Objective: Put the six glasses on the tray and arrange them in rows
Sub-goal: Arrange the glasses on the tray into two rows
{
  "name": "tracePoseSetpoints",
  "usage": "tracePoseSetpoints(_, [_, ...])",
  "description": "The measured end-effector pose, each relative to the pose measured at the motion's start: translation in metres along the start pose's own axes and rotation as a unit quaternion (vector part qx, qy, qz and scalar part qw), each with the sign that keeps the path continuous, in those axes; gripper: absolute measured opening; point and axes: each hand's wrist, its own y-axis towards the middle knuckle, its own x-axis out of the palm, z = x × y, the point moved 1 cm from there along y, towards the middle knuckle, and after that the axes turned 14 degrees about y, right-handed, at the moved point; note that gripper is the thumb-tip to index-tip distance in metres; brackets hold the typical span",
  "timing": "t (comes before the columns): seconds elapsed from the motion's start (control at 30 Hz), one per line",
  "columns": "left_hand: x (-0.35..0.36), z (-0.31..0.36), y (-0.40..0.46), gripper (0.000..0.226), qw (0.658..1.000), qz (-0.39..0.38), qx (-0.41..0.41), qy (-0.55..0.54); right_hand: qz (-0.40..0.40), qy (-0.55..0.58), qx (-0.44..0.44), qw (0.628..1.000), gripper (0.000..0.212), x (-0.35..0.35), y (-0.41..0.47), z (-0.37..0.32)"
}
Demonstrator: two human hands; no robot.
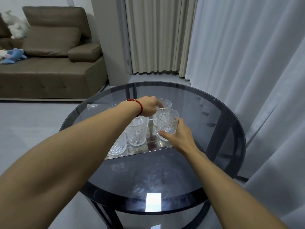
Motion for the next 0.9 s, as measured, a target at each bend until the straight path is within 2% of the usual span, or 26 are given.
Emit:
tracePoseSetpoints(0.1, [-0.002, -0.004, -0.006, 0.067, 0.999, 0.039, -0.007, -0.018, -0.013, 0.010, -0.005, 1.000, 0.083, -0.002, 0.001, 0.002])
tracePoseSetpoints(0.17, [-0.004, -0.013, -0.012, 0.061, 0.996, 0.087, -0.018, -0.032, -0.030, 0.025, -0.005, 0.999, 0.097, -0.006, -0.001, 0.002])
tracePoseSetpoints(0.23, [-0.003, -0.027, -0.021, 0.055, 0.994, 0.097, -0.021, -0.036, -0.002, 0.033, -0.024, 0.999, 0.102, -0.014, -0.007, -0.004])
tracePoseSetpoints(0.27, [-0.002, -0.036, -0.027, 0.055, 0.995, 0.089, -0.025, -0.034, 0.038, 0.022, -0.067, 0.997, 0.091, -0.018, -0.011, -0.010])
tracePoseSetpoints(0.33, [0.001, -0.053, -0.038, 0.055, 0.995, 0.080, -0.042, -0.028, 0.125, -0.007, -0.213, 0.969, 0.056, -0.020, -0.023, -0.025])
tracePoseSetpoints(0.4, [0.002, -0.067, -0.050, 0.054, 0.995, 0.078, -0.057, -0.022, 0.126, -0.020, -0.308, 0.943, 0.029, -0.006, -0.037, -0.045])
tracePoseSetpoints(0.47, [0.003, -0.075, -0.059, 0.056, 0.996, 0.064, -0.061, -0.027, 0.055, -0.030, -0.274, 0.960, 0.020, 0.019, -0.047, -0.056])
tracePoseSetpoints(0.5, [0.004, -0.077, -0.062, 0.058, 0.996, 0.056, -0.061, -0.033, 0.018, -0.036, -0.221, 0.974, 0.029, 0.033, -0.049, -0.058])
tracePoseSetpoints(0.57, [0.007, -0.077, -0.065, 0.061, 0.996, 0.048, -0.062, -0.039, -0.034, -0.057, -0.108, 0.992, 0.059, 0.053, -0.045, -0.057])
tracePoseSetpoints(0.63, [0.012, -0.075, -0.065, 0.062, 0.996, 0.046, -0.066, -0.039, -0.058, -0.056, -0.054, 0.995, 0.076, 0.065, -0.040, -0.056])
tracePoseSetpoints(0.73, [0.018, -0.071, -0.061, 0.057, 0.996, 0.064, -0.065, -0.024, -0.067, -0.062, -0.047, 0.995, 0.074, 0.076, -0.036, -0.056])
tracePoseSetpoints(0.9, [0.019, -0.072, -0.056, 0.045, 0.995, 0.084, -0.041, 0.026, -0.025, -0.064, -0.053, 0.996, 0.068, 0.075, -0.039, -0.054])
